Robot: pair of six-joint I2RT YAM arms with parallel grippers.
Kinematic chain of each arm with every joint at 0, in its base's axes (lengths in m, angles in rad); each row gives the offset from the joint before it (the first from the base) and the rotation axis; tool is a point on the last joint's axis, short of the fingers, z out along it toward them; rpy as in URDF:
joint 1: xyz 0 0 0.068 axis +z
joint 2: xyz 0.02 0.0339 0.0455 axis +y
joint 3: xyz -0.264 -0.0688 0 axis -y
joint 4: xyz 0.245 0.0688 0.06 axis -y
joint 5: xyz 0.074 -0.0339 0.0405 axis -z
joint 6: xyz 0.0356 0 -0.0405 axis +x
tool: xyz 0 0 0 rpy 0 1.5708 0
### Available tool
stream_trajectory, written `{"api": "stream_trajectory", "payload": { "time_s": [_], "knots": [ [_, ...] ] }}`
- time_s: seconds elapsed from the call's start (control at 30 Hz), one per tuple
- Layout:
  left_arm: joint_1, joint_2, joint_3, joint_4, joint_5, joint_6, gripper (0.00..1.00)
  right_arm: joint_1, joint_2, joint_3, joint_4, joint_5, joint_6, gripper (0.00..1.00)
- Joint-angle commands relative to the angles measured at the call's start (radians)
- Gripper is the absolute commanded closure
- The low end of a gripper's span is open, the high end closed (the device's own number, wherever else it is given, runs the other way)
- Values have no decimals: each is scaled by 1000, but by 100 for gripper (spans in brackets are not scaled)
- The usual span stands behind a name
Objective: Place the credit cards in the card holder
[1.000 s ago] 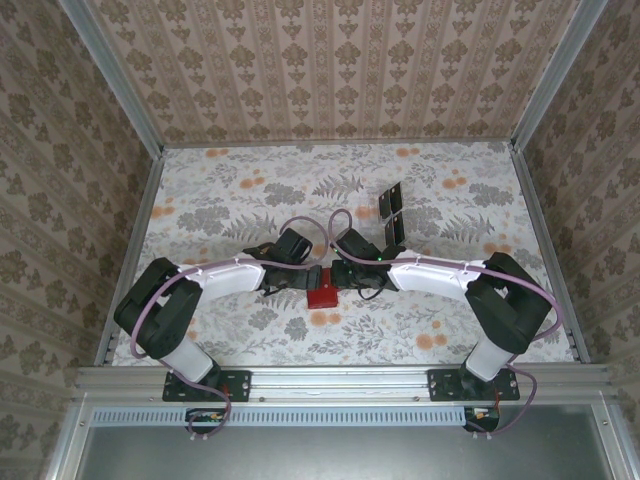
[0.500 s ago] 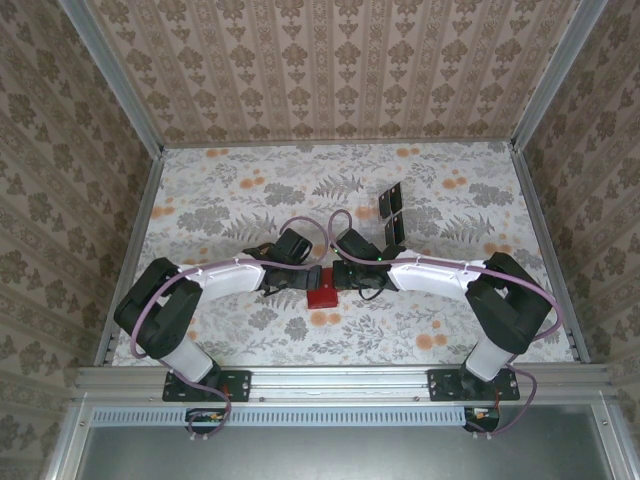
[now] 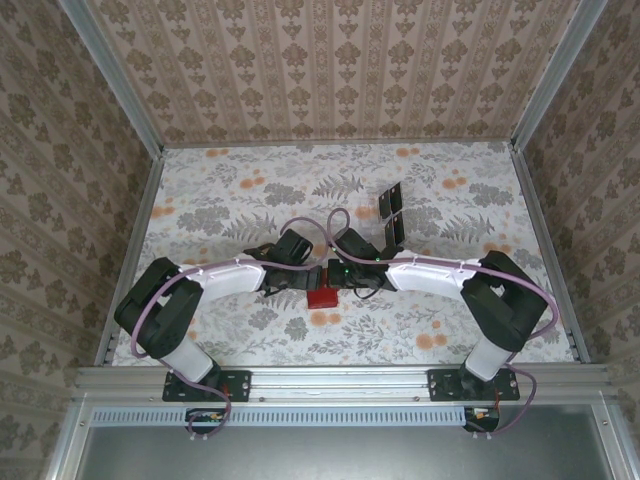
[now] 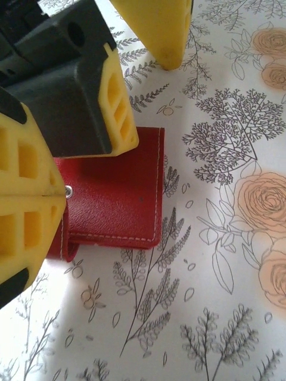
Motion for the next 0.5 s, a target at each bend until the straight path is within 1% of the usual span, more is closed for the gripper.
{"api": "stream_trajectory", "payload": {
  "time_s": [0.0,0.47],
  "knots": [
    [-8,34,-30,-10,3,-9,0,8,37,-11,63,-37,42,100],
    [-9,33,-44,3,7,-17,0,18,82,-32,112,-46,78,100]
  ]
}}
